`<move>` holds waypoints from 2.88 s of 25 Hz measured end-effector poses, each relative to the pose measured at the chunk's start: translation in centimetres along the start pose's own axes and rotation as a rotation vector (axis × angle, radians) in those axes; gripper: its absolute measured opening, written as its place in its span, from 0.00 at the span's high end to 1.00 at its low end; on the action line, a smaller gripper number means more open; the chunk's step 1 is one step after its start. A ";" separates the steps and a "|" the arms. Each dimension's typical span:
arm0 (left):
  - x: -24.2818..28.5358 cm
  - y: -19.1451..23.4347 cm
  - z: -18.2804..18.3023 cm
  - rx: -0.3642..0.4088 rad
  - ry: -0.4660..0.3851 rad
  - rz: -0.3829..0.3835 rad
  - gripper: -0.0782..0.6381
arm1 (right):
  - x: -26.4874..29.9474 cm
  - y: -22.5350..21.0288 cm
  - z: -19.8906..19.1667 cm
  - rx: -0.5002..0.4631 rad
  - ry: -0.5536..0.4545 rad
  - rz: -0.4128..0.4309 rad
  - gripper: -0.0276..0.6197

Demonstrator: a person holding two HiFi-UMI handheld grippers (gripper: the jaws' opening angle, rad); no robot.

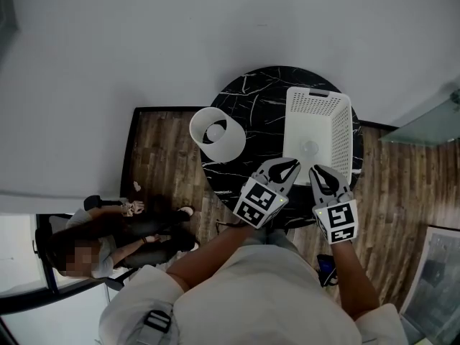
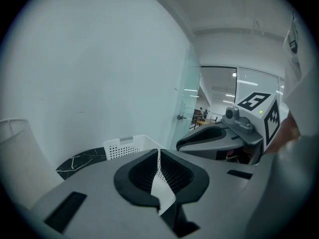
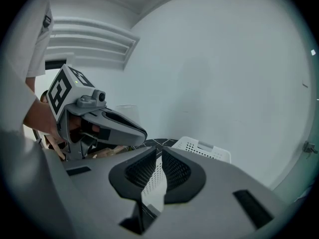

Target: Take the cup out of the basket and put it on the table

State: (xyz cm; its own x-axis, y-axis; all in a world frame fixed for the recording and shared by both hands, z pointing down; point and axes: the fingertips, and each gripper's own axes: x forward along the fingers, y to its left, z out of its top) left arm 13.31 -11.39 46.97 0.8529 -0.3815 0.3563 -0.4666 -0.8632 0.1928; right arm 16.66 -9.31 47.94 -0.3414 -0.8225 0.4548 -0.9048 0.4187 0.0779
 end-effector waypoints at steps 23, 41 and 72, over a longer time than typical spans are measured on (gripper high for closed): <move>6.7 4.7 -5.0 -0.080 0.148 0.046 0.88 | 8.6 -3.5 -9.0 -0.127 0.295 0.115 0.90; 9.1 6.1 -7.8 -0.103 0.223 0.045 0.88 | 13.6 -4.6 -14.5 -0.227 0.515 0.205 0.88; 9.3 8.0 -9.6 -0.145 0.242 0.048 0.88 | 17.0 -4.9 -19.7 -0.319 0.690 0.271 0.89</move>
State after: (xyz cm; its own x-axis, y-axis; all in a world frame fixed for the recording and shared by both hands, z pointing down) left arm 15.29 -18.67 60.61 0.7566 -0.3152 0.5729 -0.5483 -0.7833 0.2931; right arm 20.30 -17.78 72.78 -0.2103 -0.2976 0.9312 -0.6615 0.7447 0.0886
